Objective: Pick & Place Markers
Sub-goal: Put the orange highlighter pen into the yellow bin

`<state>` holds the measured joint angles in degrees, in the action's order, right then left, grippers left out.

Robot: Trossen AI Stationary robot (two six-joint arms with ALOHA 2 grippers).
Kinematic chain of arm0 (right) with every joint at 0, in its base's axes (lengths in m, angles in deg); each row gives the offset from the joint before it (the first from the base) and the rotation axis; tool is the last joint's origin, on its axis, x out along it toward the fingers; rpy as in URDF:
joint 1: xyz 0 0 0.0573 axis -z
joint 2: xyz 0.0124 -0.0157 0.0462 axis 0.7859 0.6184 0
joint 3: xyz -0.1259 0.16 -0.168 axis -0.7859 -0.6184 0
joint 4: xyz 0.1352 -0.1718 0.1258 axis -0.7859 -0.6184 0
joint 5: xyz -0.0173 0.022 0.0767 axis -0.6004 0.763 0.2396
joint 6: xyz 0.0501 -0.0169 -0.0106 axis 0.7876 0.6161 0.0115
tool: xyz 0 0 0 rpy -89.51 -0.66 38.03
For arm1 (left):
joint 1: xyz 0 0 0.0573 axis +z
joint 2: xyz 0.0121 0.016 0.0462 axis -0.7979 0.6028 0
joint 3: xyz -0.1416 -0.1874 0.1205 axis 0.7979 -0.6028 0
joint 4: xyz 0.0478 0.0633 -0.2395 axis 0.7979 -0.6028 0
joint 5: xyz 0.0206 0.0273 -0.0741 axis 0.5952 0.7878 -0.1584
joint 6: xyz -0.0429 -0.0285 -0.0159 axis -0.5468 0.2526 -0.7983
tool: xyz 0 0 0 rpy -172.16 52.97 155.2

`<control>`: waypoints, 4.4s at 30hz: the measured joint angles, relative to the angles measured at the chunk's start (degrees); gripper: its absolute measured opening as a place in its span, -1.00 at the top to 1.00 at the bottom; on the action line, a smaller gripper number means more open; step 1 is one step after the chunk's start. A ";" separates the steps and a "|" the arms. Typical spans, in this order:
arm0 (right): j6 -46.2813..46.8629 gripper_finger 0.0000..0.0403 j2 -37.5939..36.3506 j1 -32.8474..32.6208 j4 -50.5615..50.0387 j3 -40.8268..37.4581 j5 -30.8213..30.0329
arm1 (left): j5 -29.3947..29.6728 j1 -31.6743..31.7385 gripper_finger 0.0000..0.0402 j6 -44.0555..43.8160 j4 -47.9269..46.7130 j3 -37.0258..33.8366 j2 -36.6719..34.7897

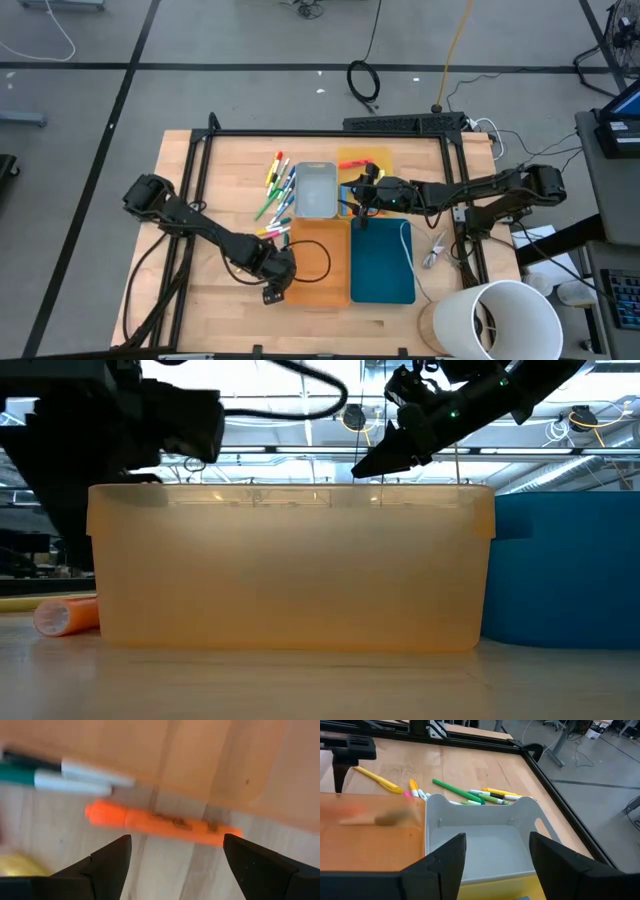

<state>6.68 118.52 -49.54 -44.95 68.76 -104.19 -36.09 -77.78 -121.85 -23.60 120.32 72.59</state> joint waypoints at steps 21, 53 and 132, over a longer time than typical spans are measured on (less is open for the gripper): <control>-0.04 -0.02 0.00 0.02 -0.17 0.02 -0.02 | 6.49 0.46 -0.60 17.81 6.70 -2.51 0.00; 0.02 -0.02 0.00 0.00 0.65 0.02 -0.02 | -4.85 2.99 -0.60 -25.36 -9.30 -8.35 -6.84; 1.73 -0.02 0.02 0.00 0.50 0.04 0.00 | -15.90 -3.00 0.68 -30.68 -6.85 -8.34 -0.74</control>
<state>8.40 118.54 -49.54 -44.45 68.81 -104.19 -51.98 -80.78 -152.54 -30.45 111.98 71.84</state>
